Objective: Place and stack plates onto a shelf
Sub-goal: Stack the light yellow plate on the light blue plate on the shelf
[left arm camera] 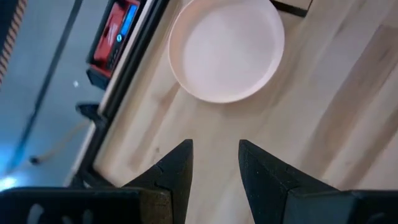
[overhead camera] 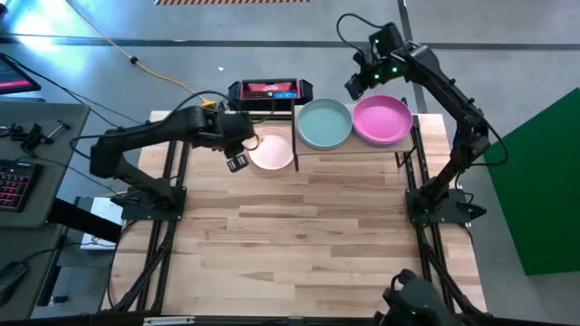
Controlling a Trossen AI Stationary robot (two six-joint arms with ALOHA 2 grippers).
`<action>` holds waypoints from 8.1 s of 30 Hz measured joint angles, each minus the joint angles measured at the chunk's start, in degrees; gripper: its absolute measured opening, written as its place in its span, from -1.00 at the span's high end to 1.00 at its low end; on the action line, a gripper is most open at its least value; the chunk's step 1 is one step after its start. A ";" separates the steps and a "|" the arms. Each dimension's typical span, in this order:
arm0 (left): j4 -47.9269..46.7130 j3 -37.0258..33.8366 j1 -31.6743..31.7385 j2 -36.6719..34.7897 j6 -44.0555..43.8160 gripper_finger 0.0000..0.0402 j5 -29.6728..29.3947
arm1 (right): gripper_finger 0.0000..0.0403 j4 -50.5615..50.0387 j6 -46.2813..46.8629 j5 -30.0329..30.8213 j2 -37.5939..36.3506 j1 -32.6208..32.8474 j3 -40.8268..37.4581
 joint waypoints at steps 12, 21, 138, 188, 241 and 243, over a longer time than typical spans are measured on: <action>6.75 0.00 6.82 6.83 23.52 0.40 6.79 | 0.53 -9.50 -3.11 0.01 -0.04 0.04 7.68; 9.86 -0.02 15.81 10.36 27.32 0.40 14.83 | 0.53 -13.62 -4.47 0.02 -0.03 0.04 7.68; 7.88 0.00 34.24 5.43 5.18 1.00 16.56 | 0.53 -14.45 -1.54 0.12 -0.02 2.56 7.59; 35.62 0.11 21.47 -0.59 -8.00 1.00 18.91 | 0.19 2.67 -3.01 6.01 0.00 13.41 7.74; 40.18 0.07 16.94 5.40 5.64 1.00 7.87 | 0.45 5.81 7.70 32.68 6.40 29.44 7.88; 40.18 0.07 16.94 5.40 5.75 1.00 7.87 | 0.55 5.40 9.24 32.54 6.54 29.44 7.88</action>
